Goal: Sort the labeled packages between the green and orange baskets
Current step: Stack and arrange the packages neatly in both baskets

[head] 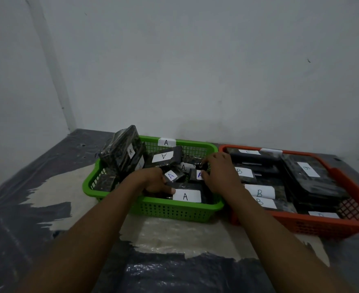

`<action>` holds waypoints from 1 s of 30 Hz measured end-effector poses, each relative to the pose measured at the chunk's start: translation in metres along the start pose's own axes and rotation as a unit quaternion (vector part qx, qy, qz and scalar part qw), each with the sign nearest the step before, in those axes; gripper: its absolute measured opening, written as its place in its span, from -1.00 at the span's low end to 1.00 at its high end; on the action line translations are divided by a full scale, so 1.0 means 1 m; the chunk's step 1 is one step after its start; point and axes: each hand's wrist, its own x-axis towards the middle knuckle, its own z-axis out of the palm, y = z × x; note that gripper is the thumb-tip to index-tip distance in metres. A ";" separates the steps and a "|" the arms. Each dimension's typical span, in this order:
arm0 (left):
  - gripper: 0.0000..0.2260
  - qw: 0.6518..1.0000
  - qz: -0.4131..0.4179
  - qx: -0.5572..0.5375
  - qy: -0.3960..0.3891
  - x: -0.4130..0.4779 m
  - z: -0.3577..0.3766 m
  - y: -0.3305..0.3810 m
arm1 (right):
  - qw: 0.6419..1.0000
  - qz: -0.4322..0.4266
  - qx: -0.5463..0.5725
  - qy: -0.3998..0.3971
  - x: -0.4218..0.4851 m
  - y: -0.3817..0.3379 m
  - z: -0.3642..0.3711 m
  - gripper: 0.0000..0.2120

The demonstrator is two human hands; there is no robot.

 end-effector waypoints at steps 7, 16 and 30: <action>-0.59 0.999 -0.006 0.045 0.003 0.005 0.006 -0.004 | 1.000 0.004 -0.001 0.009 -0.002 -0.001 0.003 -0.64; -0.46 0.948 -0.022 0.167 0.271 0.017 0.005 0.005 | 0.999 -0.005 0.031 0.039 -0.001 0.001 0.004 -0.76; -0.54 0.959 0.038 0.169 0.223 0.019 0.007 -0.013 | 0.990 0.014 0.128 0.058 -0.003 0.000 -0.003 -0.77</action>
